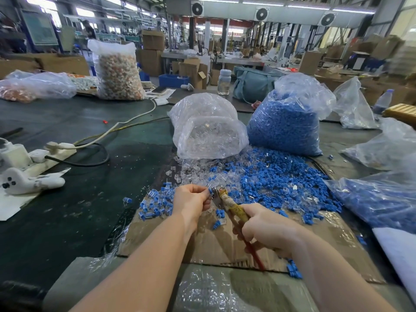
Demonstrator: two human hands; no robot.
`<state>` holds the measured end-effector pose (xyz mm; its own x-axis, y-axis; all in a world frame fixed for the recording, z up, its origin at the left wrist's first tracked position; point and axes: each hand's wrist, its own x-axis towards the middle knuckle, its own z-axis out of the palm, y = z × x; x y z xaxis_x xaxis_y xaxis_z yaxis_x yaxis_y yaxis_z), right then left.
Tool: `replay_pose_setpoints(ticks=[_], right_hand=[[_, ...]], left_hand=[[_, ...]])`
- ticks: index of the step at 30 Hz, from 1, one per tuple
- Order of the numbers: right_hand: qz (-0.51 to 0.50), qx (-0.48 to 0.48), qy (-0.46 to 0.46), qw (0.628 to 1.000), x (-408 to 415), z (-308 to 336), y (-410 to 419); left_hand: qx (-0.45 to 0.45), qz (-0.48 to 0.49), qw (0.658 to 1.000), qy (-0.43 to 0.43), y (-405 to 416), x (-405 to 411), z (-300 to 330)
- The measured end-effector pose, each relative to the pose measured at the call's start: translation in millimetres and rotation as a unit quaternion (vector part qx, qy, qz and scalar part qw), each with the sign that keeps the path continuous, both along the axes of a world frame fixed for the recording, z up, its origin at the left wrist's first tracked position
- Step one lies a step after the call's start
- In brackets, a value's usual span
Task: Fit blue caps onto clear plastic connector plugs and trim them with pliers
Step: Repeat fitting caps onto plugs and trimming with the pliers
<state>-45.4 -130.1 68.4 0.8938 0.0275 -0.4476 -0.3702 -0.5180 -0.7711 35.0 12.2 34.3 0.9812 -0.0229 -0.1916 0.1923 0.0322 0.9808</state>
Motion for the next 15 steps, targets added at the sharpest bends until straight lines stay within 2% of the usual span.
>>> replay_pose_setpoints(ticks=[7, 15], right_hand=[[-0.01, 0.026, 0.016, 0.999, 1.7, -2.2, -0.6], [0.016, -0.025, 0.015, 0.999, 2.6, 0.6, 1.9]], left_hand=[[0.005, -0.003, 1.0, 0.01, -0.6, 2.3, 1.8], [-0.023, -0.005, 0.999, 0.042, 0.3, 1.1, 3.6]])
